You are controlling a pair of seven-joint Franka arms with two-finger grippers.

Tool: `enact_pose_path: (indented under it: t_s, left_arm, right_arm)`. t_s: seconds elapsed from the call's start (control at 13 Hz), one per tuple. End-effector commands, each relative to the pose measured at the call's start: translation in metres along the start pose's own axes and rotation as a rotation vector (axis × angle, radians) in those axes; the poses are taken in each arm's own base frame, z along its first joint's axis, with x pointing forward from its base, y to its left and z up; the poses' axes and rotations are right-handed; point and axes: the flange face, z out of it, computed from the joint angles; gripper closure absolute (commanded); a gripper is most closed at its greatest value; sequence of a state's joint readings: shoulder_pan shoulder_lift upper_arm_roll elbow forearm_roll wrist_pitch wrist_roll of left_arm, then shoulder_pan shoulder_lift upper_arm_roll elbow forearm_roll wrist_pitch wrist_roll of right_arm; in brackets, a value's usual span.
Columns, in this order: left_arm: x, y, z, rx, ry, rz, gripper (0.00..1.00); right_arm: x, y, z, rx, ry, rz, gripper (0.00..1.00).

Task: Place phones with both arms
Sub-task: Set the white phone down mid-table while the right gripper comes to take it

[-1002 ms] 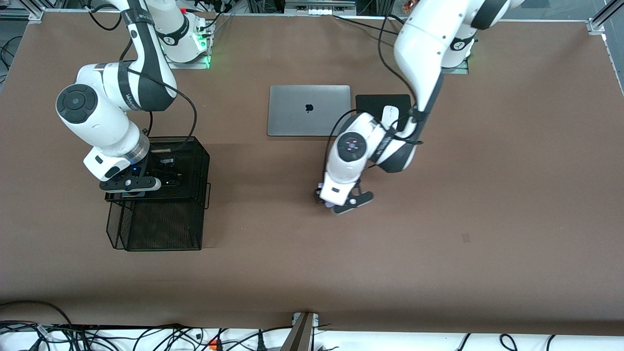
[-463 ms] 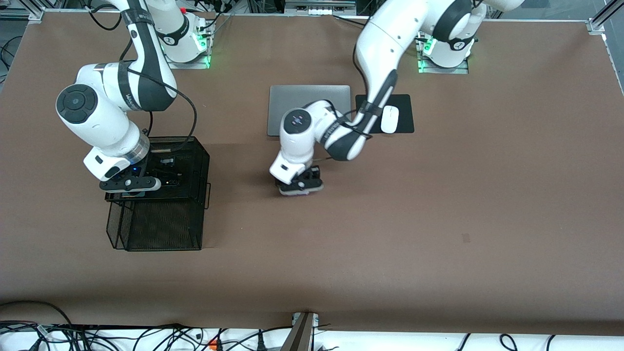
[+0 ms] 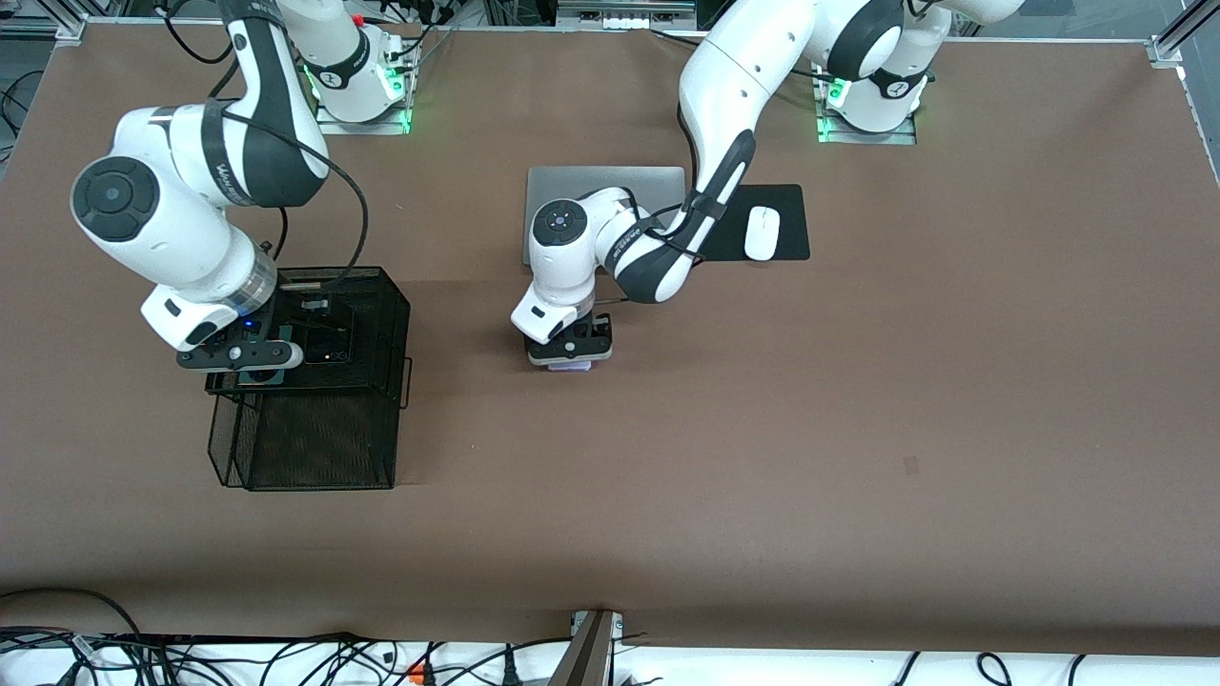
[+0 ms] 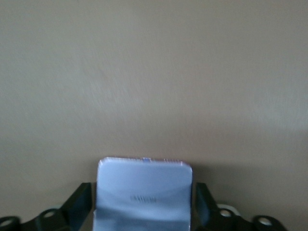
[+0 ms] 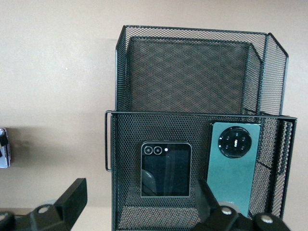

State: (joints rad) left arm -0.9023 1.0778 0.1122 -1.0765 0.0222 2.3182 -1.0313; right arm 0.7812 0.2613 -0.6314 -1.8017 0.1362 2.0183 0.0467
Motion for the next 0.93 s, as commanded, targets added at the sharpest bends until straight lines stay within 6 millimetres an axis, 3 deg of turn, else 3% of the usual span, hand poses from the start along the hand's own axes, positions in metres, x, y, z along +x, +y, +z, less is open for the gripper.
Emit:
enact_pose_path:
  t_s: [0.0,0.15,0.23,0.39,0.54,0.69,0.85]
  left_arm:
    - [0.03,-0.003,-0.03,-0.002,0.054,-0.016,0.0]
    - [0.07,-0.024,-0.064,-0.007,0.056,-0.073,0.0]
    - [0.104,-0.055,-0.086,0.024,0.032,-0.109,0.0]
    - [0.141,-0.109,-0.115,0.069,-0.006,-0.144,0.0]
    - [0.178,-0.189,-0.148,0.134,-0.066,-0.139,0.0]
    - [0.214,-0.277,-0.193,0.154,-0.116,-0.078,0.0]
    - [0.242,-0.353,-0.233,0.16,-0.153,-0.039,0.0]
  right_arm:
    - [-0.002,0.003,-0.005,0.019,-0.013,0.023,0.01]
    - [-0.003,-0.007,-0.005,0.021,-0.013,0.038,0.01]
    - [-0.004,-0.02,-0.005,0.022,-0.01,0.094,0.01]
    - [-0.003,-0.078,-0.006,0.027,0.004,0.137,0.01]
    - [0.003,-0.144,0.002,0.023,0.019,0.175,0.01]
    - [0.005,-0.222,0.031,0.017,0.016,0.198,0.01]
    - [0.004,-0.282,0.065,0.024,0.015,0.184,0.01]
